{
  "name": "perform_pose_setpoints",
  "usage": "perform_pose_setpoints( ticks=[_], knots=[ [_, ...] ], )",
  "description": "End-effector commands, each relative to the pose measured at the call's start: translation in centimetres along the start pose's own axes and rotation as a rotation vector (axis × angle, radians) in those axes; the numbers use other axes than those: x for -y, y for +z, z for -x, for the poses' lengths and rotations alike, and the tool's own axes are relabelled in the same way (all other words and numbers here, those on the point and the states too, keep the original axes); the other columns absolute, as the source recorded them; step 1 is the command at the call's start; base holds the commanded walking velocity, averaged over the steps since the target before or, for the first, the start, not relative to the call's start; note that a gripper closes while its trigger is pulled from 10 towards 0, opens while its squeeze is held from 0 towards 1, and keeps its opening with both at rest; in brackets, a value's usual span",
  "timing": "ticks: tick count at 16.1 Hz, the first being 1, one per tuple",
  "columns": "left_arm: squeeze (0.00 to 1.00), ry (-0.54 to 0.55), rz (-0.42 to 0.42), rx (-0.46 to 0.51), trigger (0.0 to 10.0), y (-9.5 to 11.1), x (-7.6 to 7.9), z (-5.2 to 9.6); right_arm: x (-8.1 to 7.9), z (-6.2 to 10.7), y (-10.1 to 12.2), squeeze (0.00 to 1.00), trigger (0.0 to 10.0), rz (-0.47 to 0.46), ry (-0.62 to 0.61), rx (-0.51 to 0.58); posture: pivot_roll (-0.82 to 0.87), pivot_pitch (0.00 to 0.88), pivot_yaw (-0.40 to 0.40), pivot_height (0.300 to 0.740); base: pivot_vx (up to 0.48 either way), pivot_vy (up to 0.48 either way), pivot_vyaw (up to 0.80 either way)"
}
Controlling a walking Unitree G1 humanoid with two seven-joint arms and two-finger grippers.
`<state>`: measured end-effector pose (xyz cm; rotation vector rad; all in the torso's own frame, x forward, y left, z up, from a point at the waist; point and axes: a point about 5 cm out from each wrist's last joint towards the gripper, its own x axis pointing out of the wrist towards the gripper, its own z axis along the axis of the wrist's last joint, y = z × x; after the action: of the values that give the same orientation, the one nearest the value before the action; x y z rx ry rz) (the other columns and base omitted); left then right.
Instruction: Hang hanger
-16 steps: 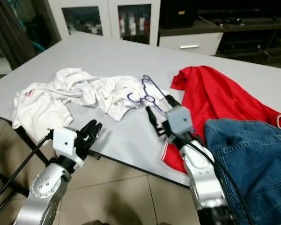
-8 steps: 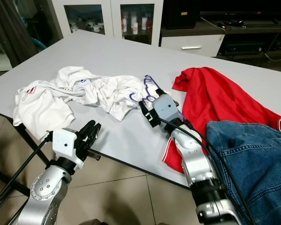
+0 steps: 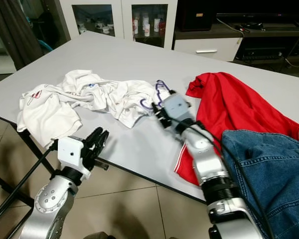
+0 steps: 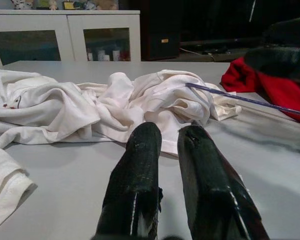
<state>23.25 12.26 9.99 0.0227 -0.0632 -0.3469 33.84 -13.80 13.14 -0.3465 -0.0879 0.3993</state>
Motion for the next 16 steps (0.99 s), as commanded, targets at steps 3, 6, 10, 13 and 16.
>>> perform_pose_setpoints(
  ticks=[3, 6, 10, 13, 16],
  knots=[
    [0.00, -0.003, -0.009, 0.019, 10.0, 0.3, 0.2, -0.3, 0.7, 0.1, 0.0, 0.00, 10.0, -0.009, -0.041, 0.005, -0.01, 0.000, 0.002, 0.740, 0.000, 0.000, 0.27],
    [0.00, -0.011, -0.009, 0.020, 10.0, 0.4, 0.4, -0.4, 1.1, 0.2, -0.1, 0.00, 10.0, -0.077, -0.074, 0.003, -0.02, 0.000, 0.008, 0.740, 0.000, 0.000, 0.53],
    [0.00, -0.014, -0.007, 0.016, 10.0, 0.3, 0.4, -0.3, 1.2, 1.2, -1.0, 0.00, 10.0, -0.104, -0.094, -0.021, -0.02, 0.000, 0.013, 0.740, 0.000, 0.000, 0.00],
    [0.00, -0.020, -0.007, 0.014, 10.0, 0.3, 0.3, -0.3, 1.0, 1.5, -1.3, 0.00, 10.0, -0.103, -0.096, -0.031, -0.03, 0.000, 0.020, 0.740, 0.000, 0.000, 0.00],
    [0.00, -0.023, -0.011, 0.018, 10.0, 0.4, 0.3, -0.5, 1.3, 1.2, -1.0, 0.00, 10.0, -0.104, -0.102, -0.025, -0.03, 0.000, 0.023, 0.740, 0.000, 0.000, 0.00]
  ],
)
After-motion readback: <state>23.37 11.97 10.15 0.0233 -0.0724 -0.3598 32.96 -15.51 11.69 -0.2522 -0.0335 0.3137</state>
